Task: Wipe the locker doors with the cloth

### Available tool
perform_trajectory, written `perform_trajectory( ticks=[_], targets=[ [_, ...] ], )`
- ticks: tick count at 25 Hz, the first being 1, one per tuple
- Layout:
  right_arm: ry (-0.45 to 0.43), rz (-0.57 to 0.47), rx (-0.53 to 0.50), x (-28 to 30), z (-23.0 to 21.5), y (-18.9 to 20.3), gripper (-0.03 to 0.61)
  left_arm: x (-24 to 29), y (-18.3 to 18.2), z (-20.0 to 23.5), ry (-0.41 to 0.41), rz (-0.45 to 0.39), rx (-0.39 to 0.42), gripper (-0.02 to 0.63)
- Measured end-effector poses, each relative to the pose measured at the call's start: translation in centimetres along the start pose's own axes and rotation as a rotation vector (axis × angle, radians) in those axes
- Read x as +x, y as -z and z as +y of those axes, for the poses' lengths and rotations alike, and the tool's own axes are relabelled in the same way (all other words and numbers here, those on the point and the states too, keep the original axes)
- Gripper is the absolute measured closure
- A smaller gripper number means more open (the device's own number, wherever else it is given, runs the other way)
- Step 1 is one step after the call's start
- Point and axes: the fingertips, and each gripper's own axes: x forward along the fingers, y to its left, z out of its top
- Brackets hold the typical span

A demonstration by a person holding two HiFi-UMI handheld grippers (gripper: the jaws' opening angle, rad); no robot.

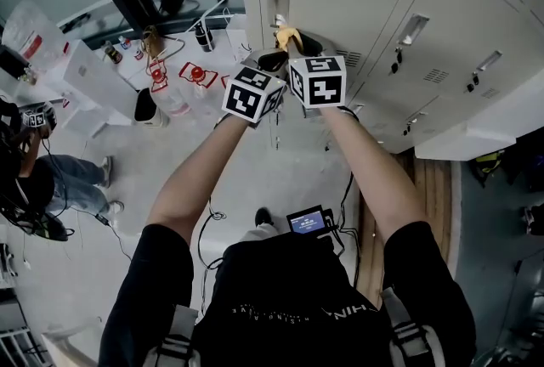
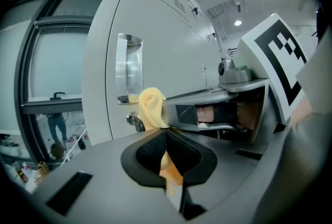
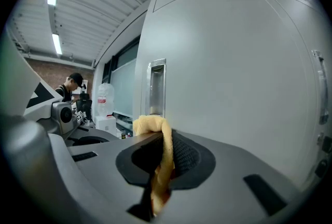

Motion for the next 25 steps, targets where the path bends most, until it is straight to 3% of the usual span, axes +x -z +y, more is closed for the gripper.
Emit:
perform_trajectory(
  ticks=[13, 25],
  targets=[
    [0.018, 0.0, 0.005, -0.6, -0.9, -0.2, 0.528, 0.4, -0.6, -0.6, 0.0, 0.01, 0.004, 0.594],
    [0.094, -0.004, 0.026, -3.9, -6.1, 0.2, 0.528, 3.8, -2.2, -5.1, 0.062, 0.007, 0.033, 0.594]
  ],
)
